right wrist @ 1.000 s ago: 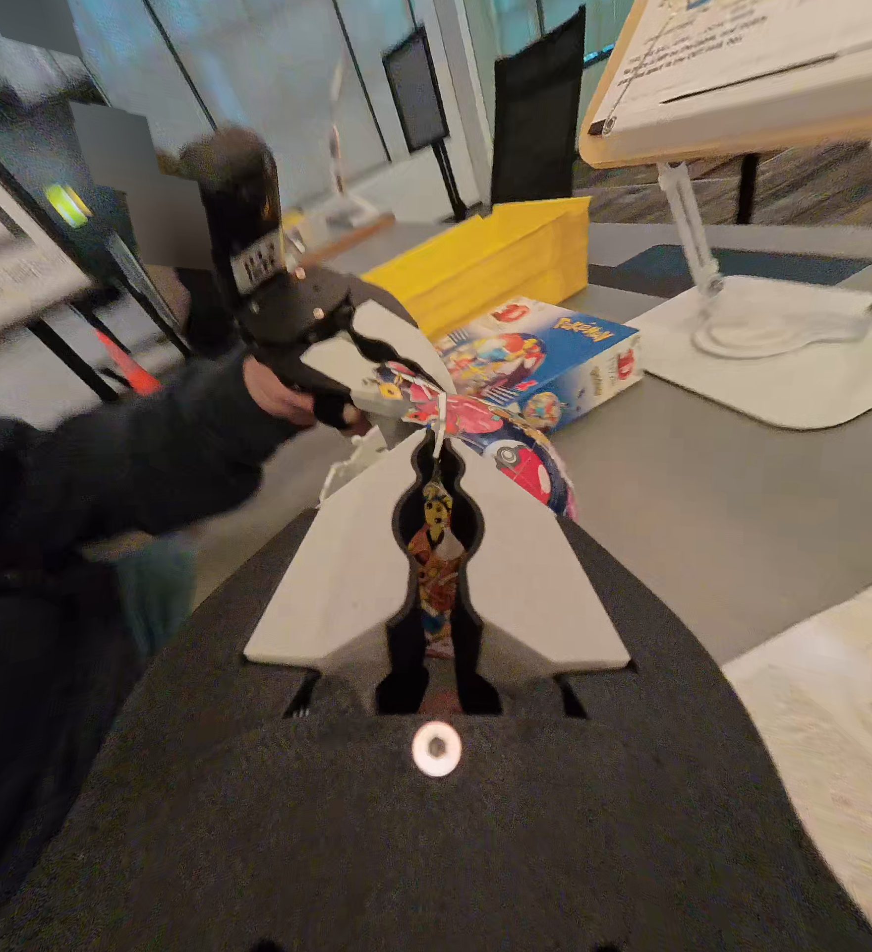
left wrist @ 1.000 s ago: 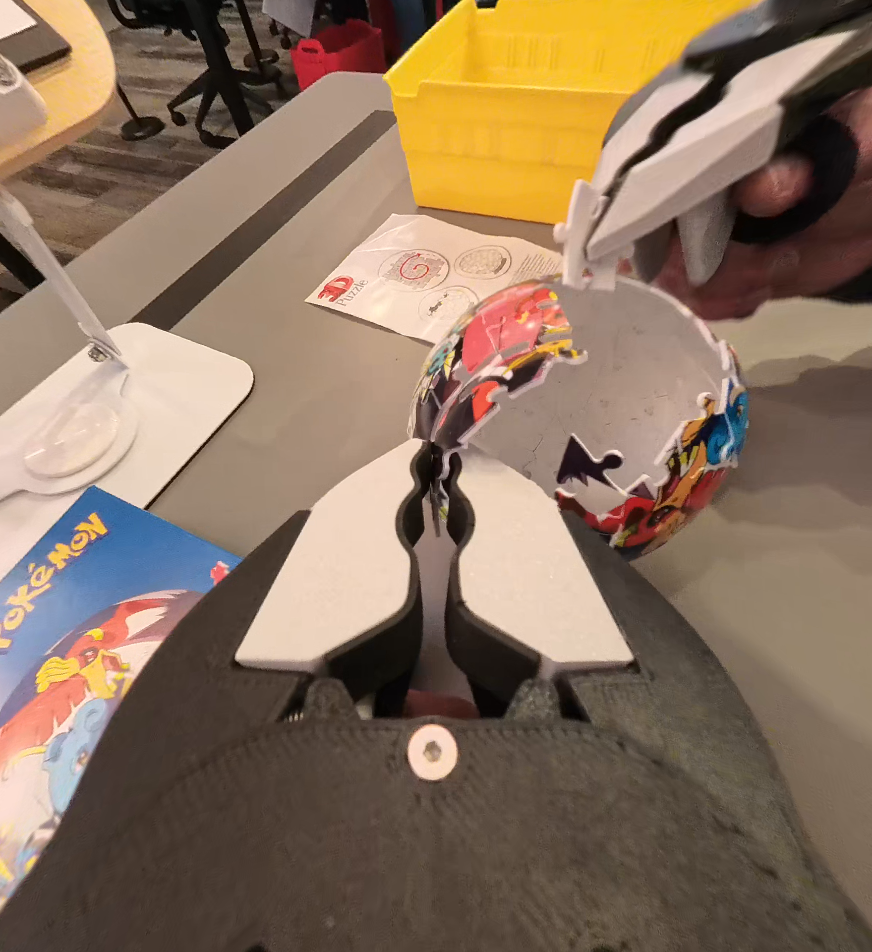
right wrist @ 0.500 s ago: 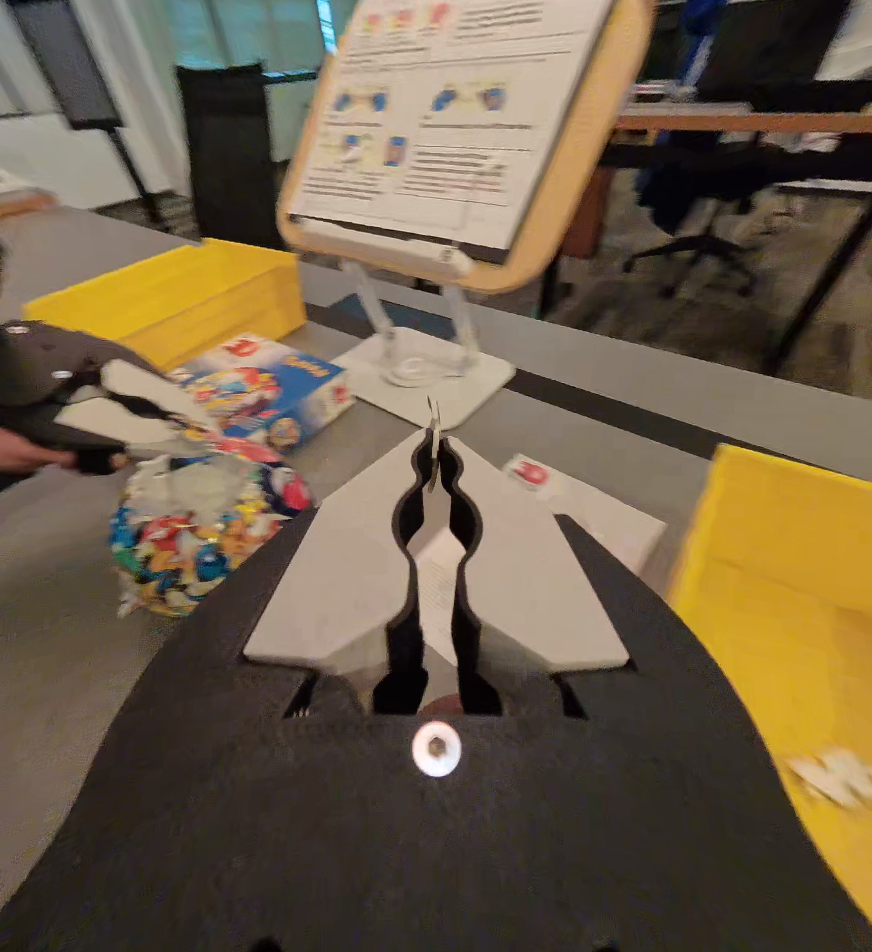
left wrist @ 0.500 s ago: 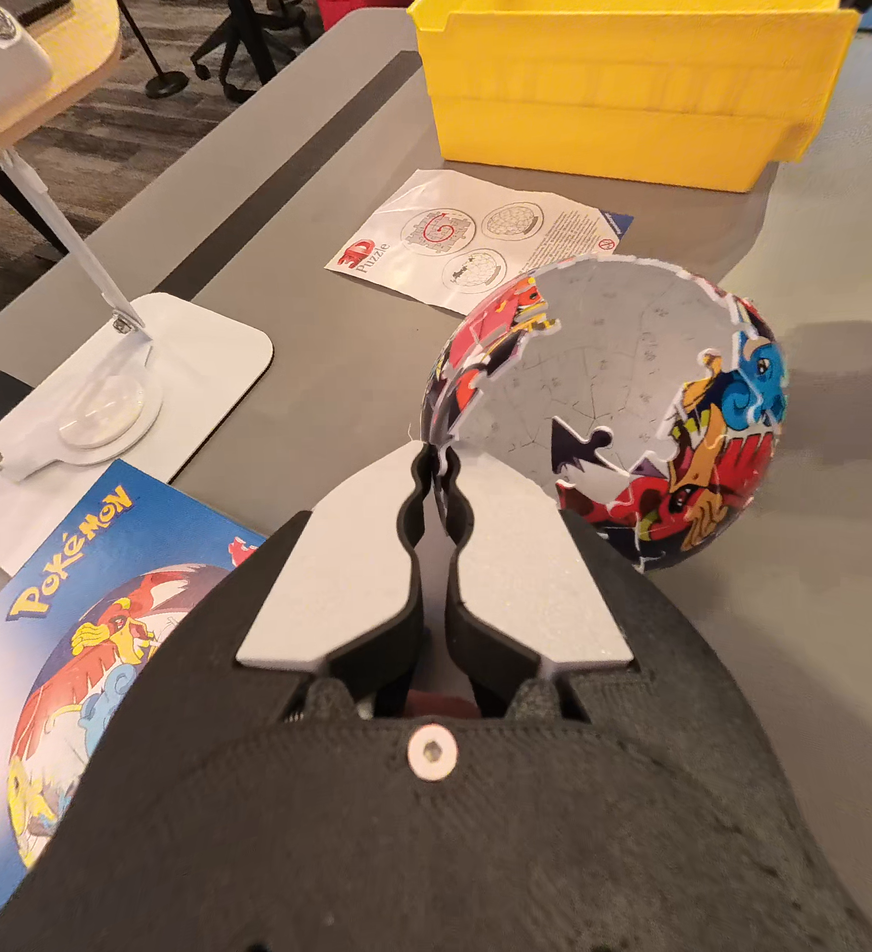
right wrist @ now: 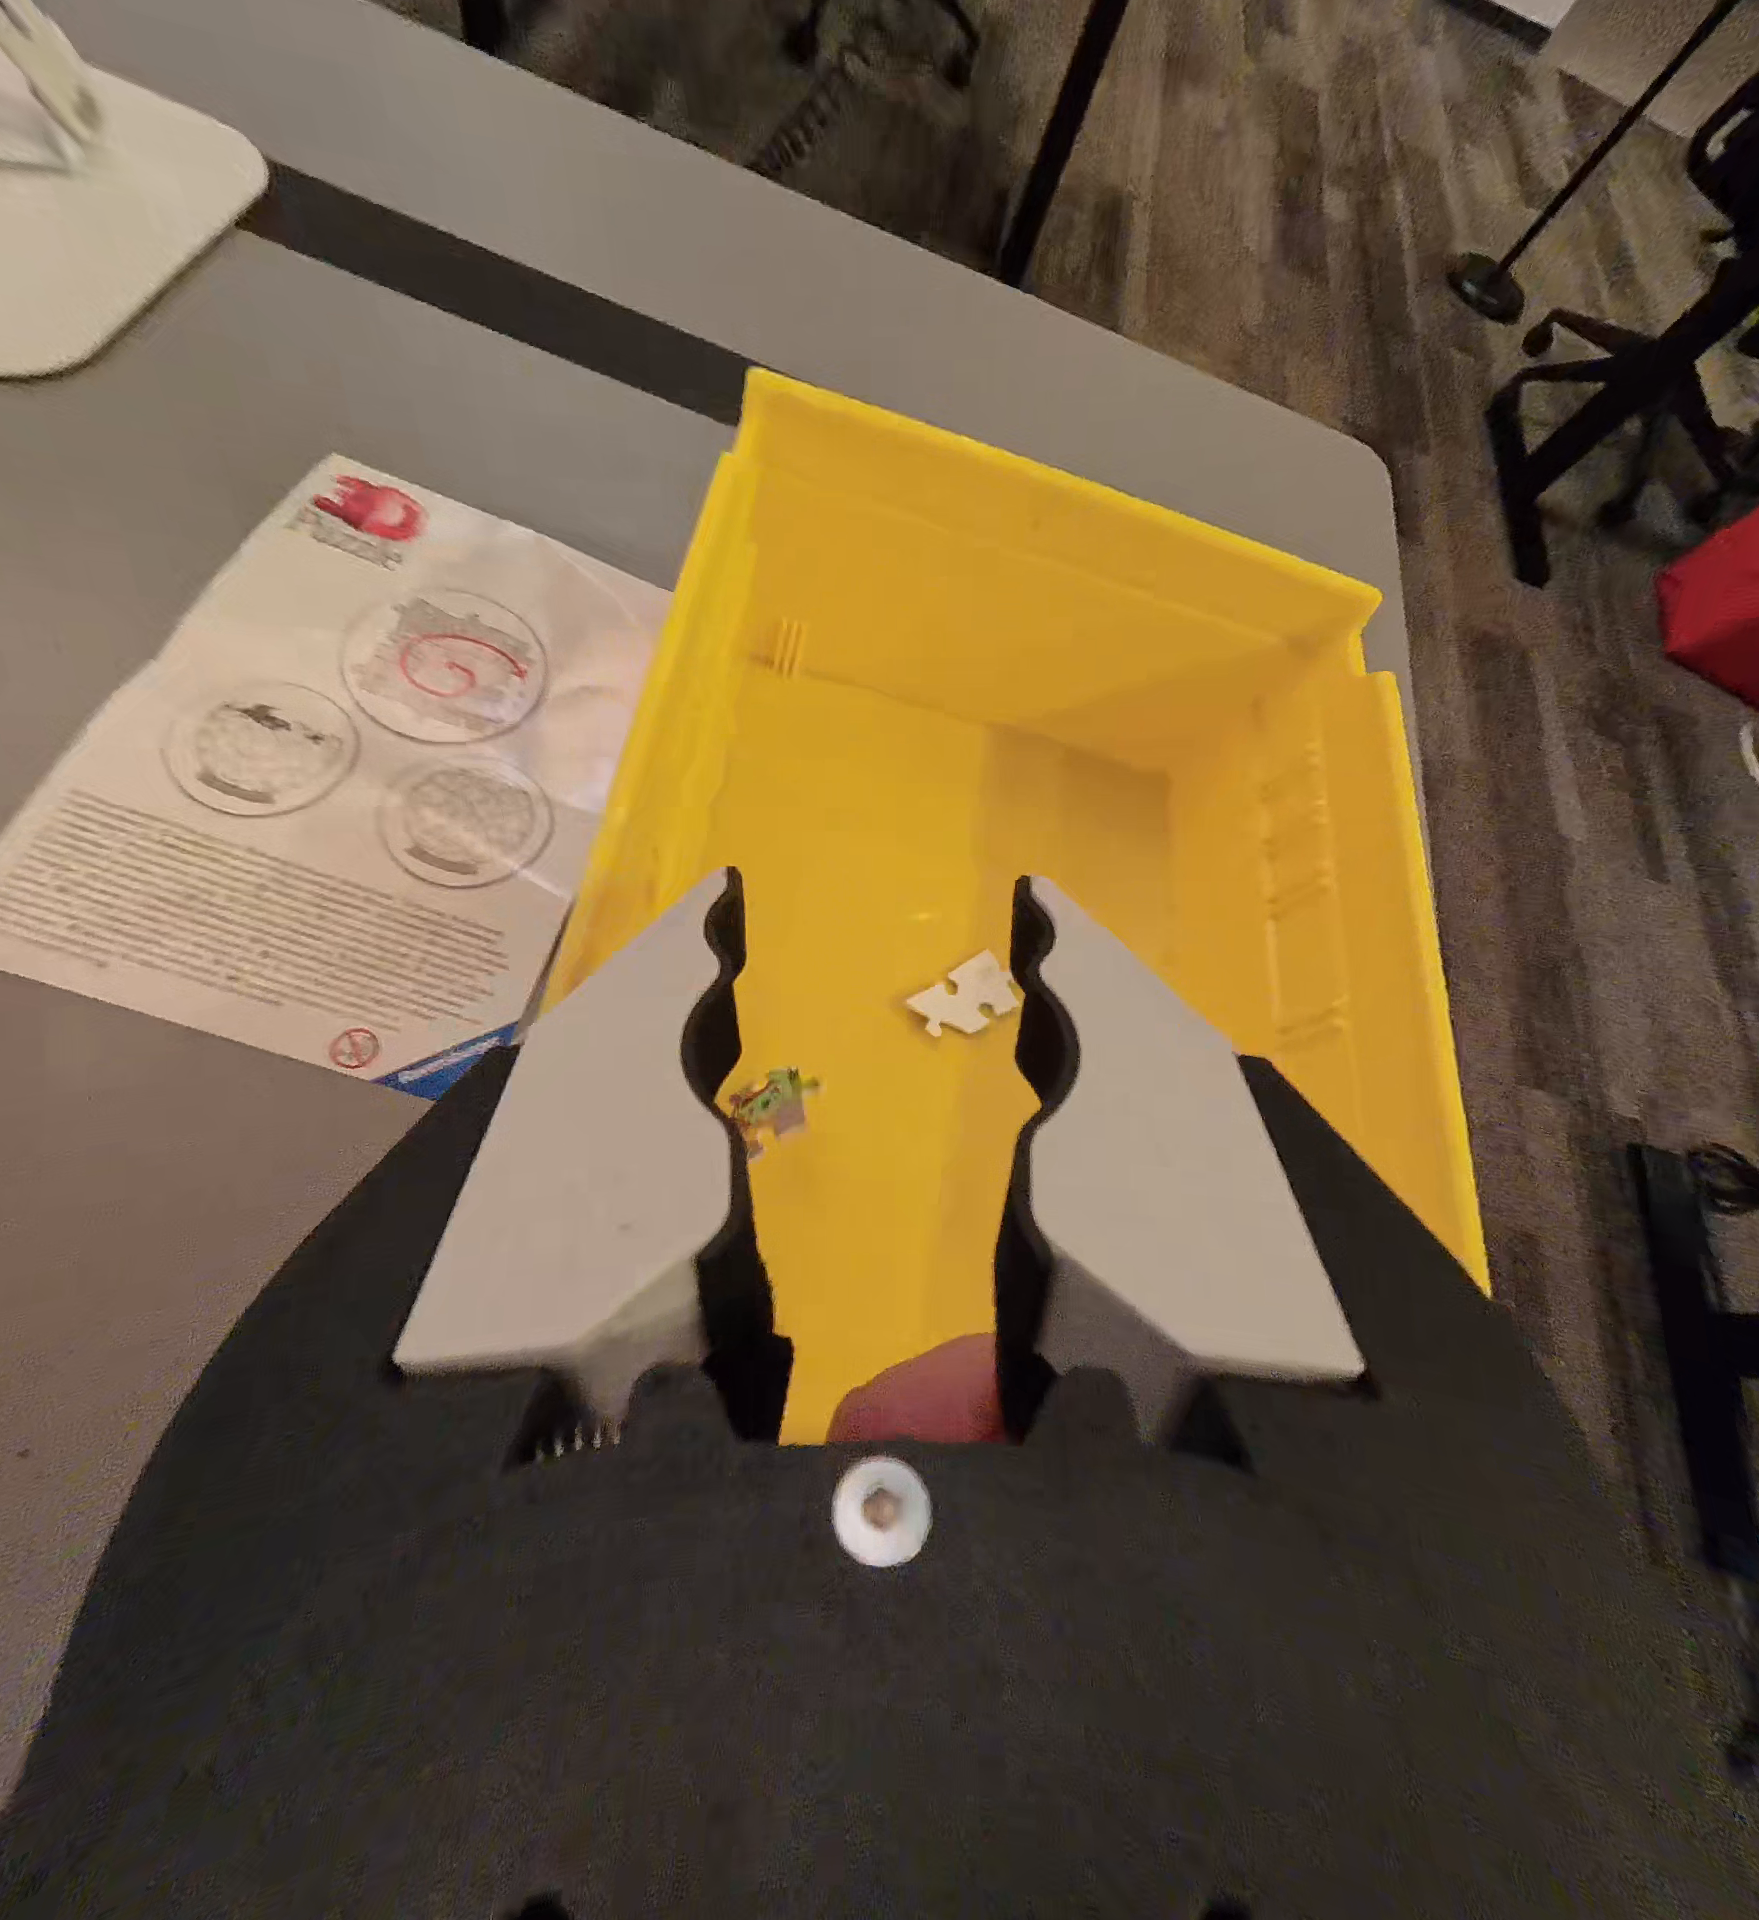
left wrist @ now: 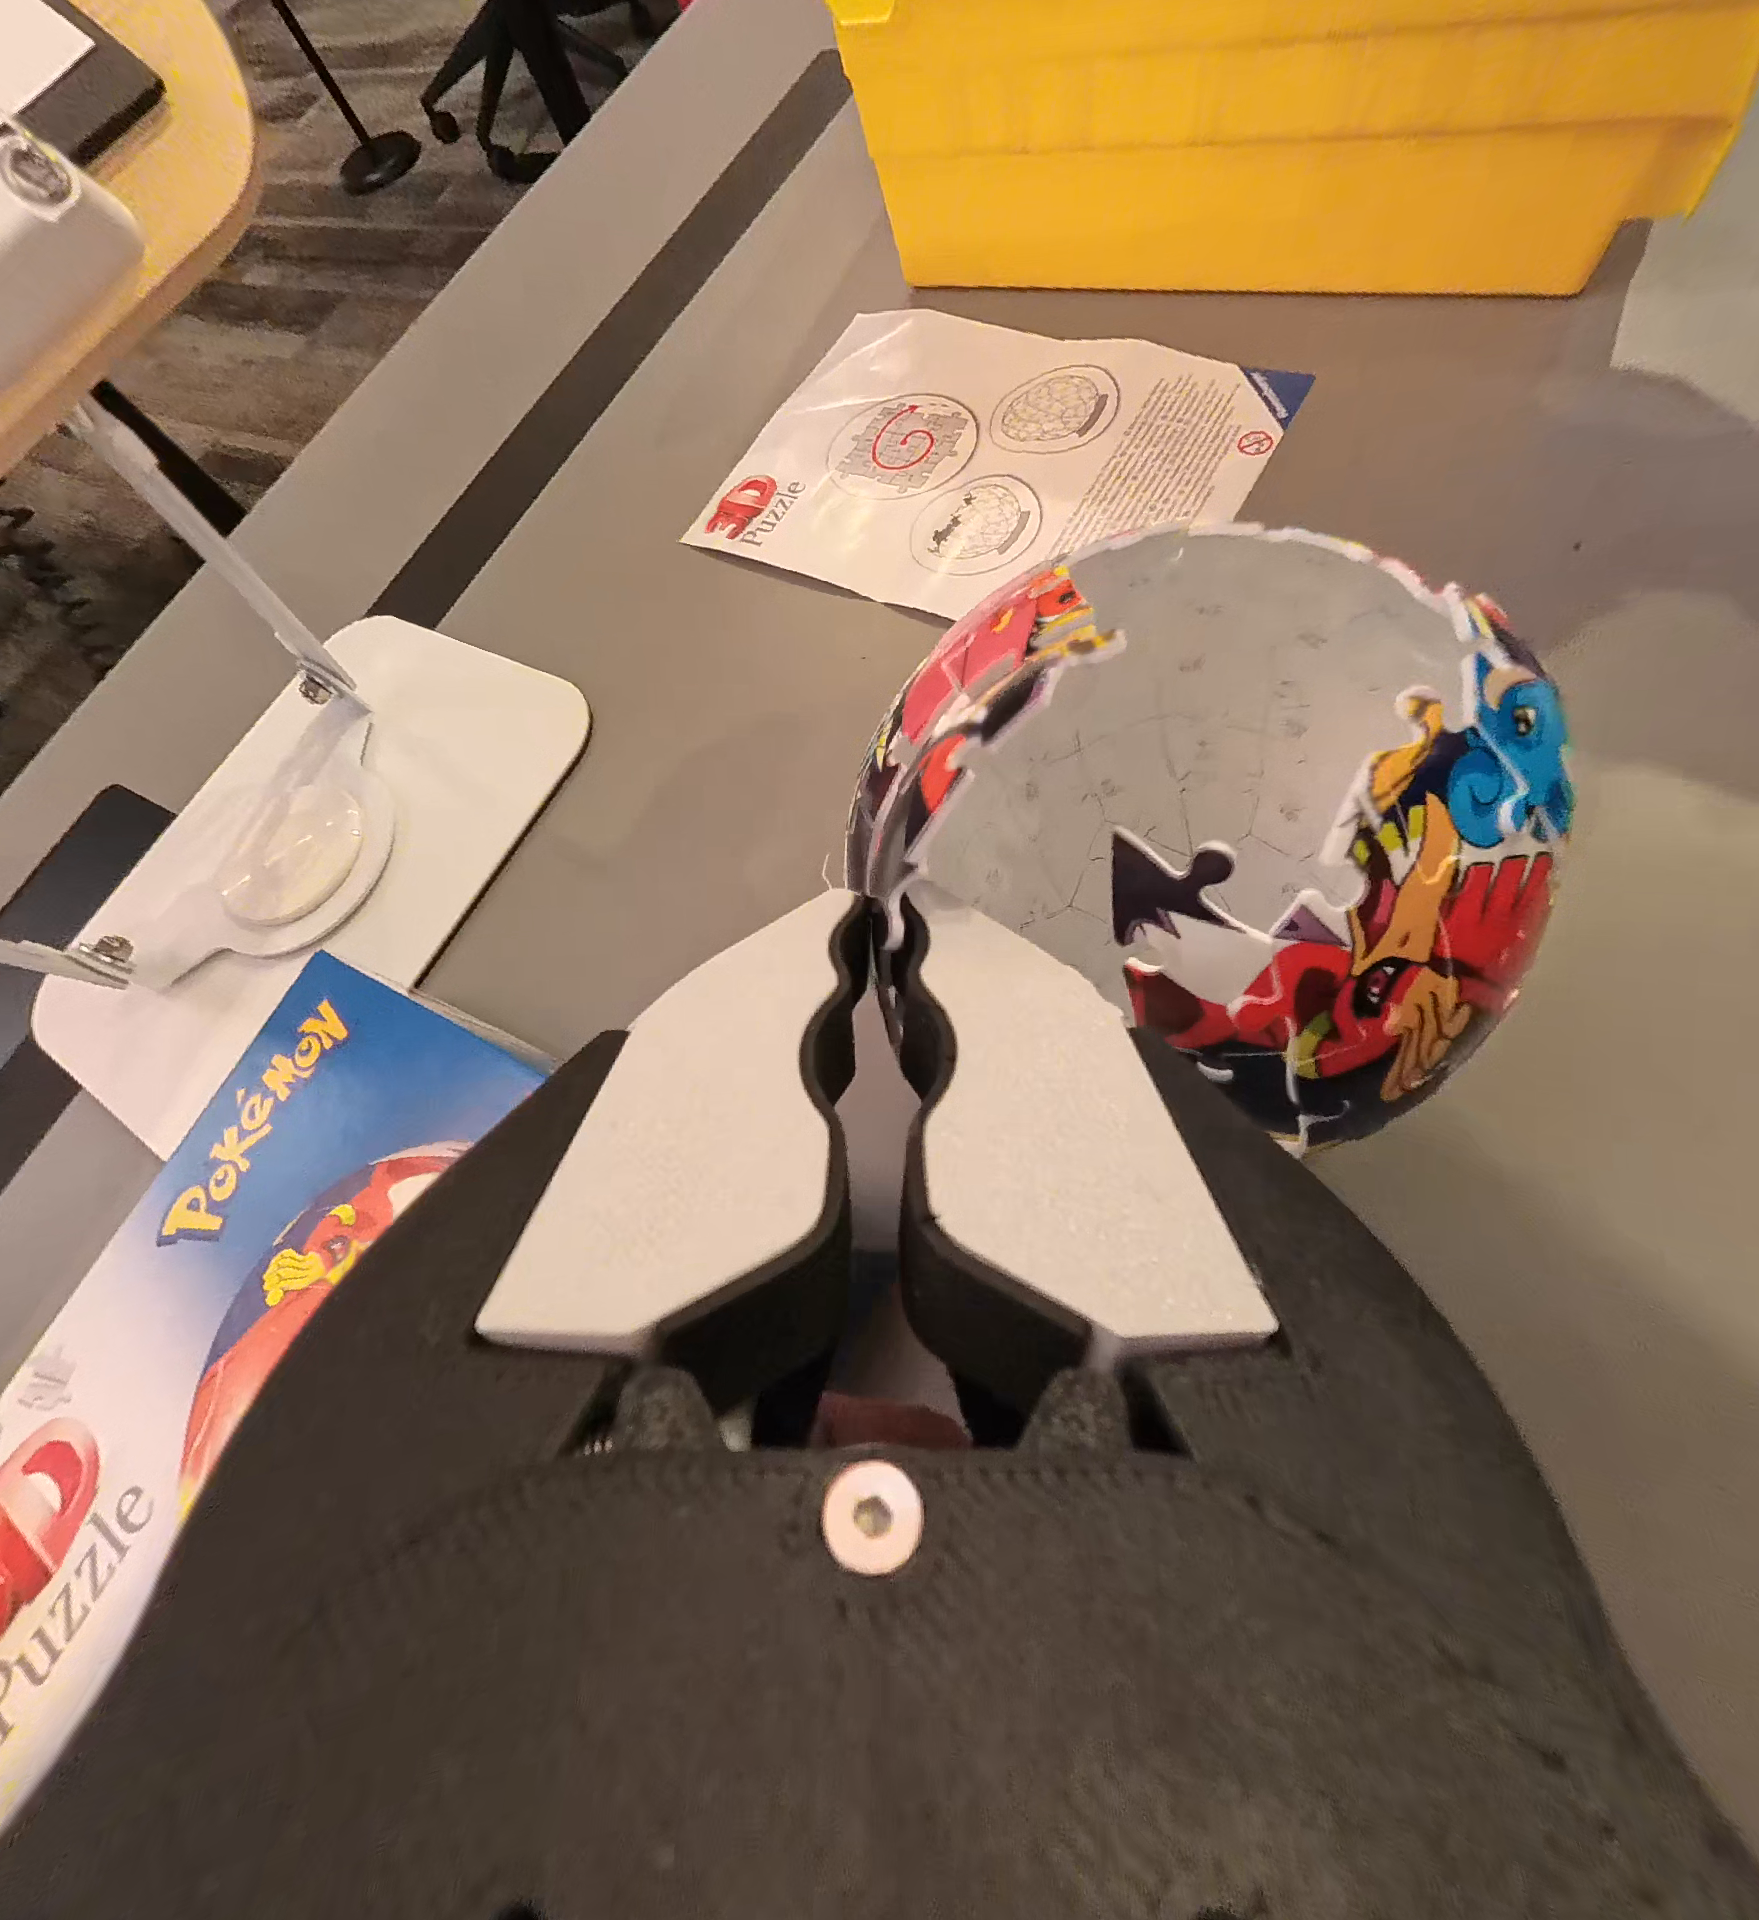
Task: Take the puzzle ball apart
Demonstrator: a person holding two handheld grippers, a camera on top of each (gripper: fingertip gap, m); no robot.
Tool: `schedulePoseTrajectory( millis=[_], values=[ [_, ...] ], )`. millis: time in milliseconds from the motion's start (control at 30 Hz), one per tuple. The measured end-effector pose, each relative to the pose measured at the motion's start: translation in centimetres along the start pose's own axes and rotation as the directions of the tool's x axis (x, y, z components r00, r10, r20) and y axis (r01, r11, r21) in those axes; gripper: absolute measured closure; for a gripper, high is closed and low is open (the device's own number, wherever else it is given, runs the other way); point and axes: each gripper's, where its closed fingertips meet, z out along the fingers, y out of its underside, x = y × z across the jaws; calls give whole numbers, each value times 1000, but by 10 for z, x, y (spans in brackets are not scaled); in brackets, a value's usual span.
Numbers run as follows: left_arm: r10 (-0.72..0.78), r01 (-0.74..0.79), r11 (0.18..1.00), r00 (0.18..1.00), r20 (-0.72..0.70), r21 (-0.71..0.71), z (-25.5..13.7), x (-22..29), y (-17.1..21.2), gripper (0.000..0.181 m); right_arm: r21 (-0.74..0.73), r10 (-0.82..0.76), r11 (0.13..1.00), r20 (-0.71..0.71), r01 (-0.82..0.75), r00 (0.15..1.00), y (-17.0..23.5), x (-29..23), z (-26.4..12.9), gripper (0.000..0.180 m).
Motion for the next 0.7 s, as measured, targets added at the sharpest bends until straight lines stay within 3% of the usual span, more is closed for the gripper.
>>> schedulePoseTrajectory(
  millis=[67, 133, 267, 367, 467, 533, 600, 700],
  values=[
    [15, -15, 1000, 1000, 7, -9, -1, 0, 0, 177, -8, -10, 1000, 20, 10, 1000, -2, -3, 1, 134],
    [11, -11, 1000, 1000, 6, -8, -2, 1, 0, 177, 137, -82, 988, 54, 74, 995, -34, -24, -20, 139],
    [13, -13, 1000, 1000, 7, -7, -1, 1, -3, 177, 374, -349, 904, 368, 206, 862, -84, -158, -72, 145],
    [17, -17, 1000, 1000, 4, -11, 1, 2, -7, 177, 473, -580, 790, 367, 391, 728, -88, -246, -77, 150],
    [44, -43, 999, 999, 15, -33, 1, 3, -9, 177, 504, -699, 701, 341, 505, 629, -85, -300, -64, 150],
    [54, -53, 998, 998, 20, -42, 1, 4, -11, 177, 525, -720, 677, 328, 516, 611, -89, -317, -58, 158],
    [61, -59, 997, 998, 33, -58, 0, 3, -10, 178, 533, -733, 661, 310, 528, 606, -93, -325, -52, 177],
    [59, -57, 997, 998, 36, -57, 1, 2, -7, 178, 540, -697, 698, 360, 470, 620, -96, -326, -50, 179]
  ],
)
